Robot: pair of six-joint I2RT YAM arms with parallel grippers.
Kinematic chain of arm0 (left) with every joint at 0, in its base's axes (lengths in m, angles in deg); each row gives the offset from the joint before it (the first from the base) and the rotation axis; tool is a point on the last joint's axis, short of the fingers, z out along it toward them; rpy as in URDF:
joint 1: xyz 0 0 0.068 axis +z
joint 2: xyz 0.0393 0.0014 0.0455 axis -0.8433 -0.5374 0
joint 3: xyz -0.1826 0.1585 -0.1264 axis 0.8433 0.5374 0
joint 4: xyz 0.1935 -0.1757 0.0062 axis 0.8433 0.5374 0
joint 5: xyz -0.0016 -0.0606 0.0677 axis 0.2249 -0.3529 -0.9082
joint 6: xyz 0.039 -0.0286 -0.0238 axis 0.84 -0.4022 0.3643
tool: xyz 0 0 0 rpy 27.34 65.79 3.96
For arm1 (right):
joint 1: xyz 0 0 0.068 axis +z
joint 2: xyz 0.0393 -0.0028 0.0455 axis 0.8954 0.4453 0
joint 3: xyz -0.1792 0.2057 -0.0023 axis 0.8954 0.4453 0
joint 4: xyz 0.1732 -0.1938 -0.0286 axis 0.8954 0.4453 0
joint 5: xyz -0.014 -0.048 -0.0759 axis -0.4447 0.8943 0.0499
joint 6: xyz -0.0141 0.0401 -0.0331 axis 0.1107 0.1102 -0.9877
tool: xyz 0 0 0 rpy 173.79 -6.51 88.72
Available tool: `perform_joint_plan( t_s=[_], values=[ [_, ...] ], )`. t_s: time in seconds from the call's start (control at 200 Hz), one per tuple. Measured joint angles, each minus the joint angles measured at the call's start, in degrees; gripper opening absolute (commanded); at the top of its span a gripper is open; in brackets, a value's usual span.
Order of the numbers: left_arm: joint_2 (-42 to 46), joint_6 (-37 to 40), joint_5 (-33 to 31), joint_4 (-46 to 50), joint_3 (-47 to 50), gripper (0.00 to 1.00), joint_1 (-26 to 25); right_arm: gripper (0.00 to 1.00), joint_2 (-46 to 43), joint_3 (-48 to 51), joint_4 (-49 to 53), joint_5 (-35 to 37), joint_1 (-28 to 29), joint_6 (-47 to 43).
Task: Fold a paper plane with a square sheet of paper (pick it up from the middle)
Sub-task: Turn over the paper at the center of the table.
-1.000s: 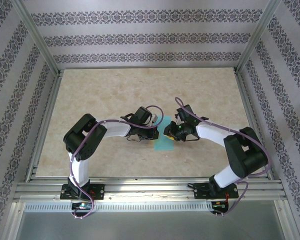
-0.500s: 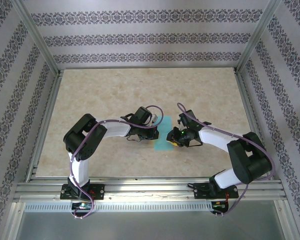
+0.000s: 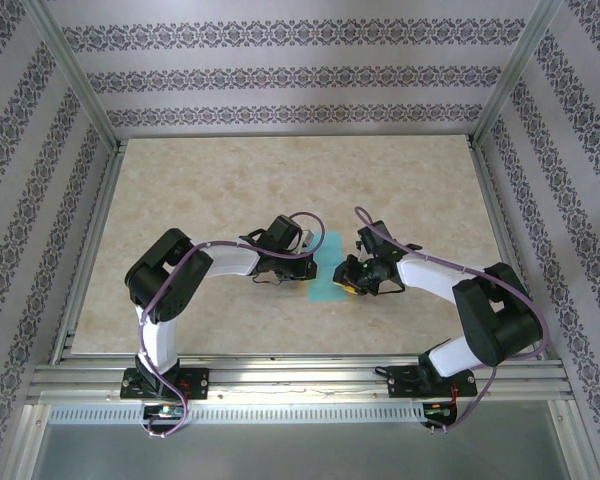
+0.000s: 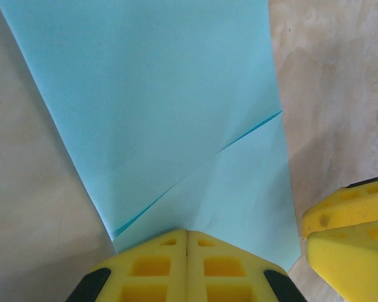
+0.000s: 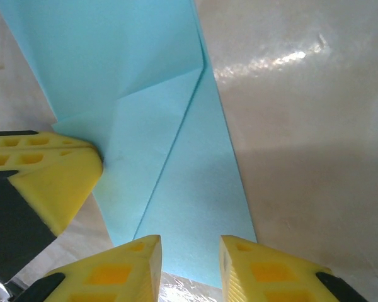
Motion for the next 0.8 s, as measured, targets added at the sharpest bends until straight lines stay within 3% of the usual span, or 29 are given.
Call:
perform_joint_plan(
  t_s=[0.47, 0.799],
  values=[
    [0.04, -0.07, 0.02, -0.11, 0.09, 0.00, 0.00, 0.33, 3.39, -1.49, -0.70, 0.68, 0.46, 0.13],
    [0.04, -0.07, 0.07, -0.11, 0.09, 0.00, 0.00, 0.40, 5.29, -5.20, -2.64, 0.31, -0.13, -0.33]
  ],
)
